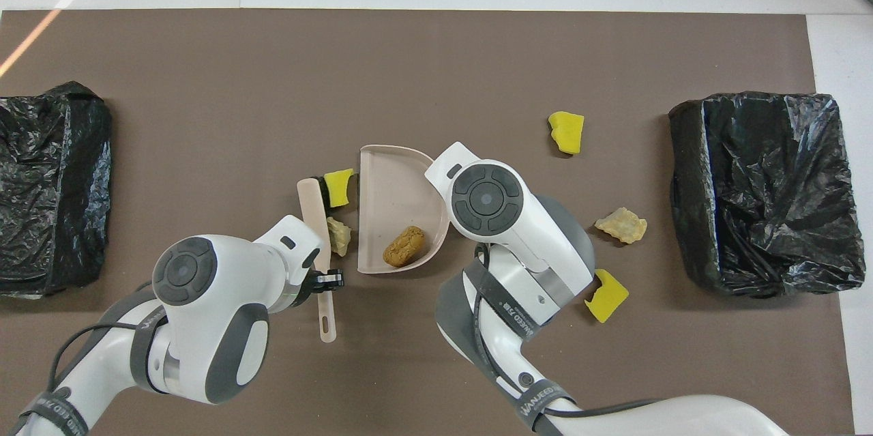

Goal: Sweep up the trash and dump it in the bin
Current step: 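Sweep the trash chunks into the dustpan with the left gripper's brush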

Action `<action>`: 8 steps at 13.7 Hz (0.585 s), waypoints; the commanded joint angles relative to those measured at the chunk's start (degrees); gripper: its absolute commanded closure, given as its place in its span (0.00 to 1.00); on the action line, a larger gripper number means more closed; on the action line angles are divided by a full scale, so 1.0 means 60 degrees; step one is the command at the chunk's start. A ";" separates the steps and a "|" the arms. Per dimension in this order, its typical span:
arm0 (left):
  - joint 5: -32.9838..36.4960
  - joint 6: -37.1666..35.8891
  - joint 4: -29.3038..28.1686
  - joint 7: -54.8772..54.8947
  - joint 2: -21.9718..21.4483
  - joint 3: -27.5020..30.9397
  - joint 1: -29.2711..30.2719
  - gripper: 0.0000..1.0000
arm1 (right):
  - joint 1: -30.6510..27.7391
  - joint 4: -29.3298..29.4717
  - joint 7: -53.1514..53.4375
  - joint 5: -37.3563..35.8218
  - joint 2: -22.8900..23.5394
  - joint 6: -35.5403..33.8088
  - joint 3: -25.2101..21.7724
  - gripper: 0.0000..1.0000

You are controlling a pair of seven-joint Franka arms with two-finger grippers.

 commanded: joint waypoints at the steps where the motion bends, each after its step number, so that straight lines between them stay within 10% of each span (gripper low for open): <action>1: -0.0674 0.0049 0.0578 -0.0072 0.0392 0.0093 -0.0975 1.00 | -0.0108 0.0163 0.0357 -0.0009 0.0161 0.0140 0.0073 1.00; 8: -0.0778 -0.1690 0.2263 -0.1522 0.0656 0.0151 -0.1404 1.00 | -0.0152 0.0177 0.0343 -0.0009 0.0131 0.0140 0.0073 1.00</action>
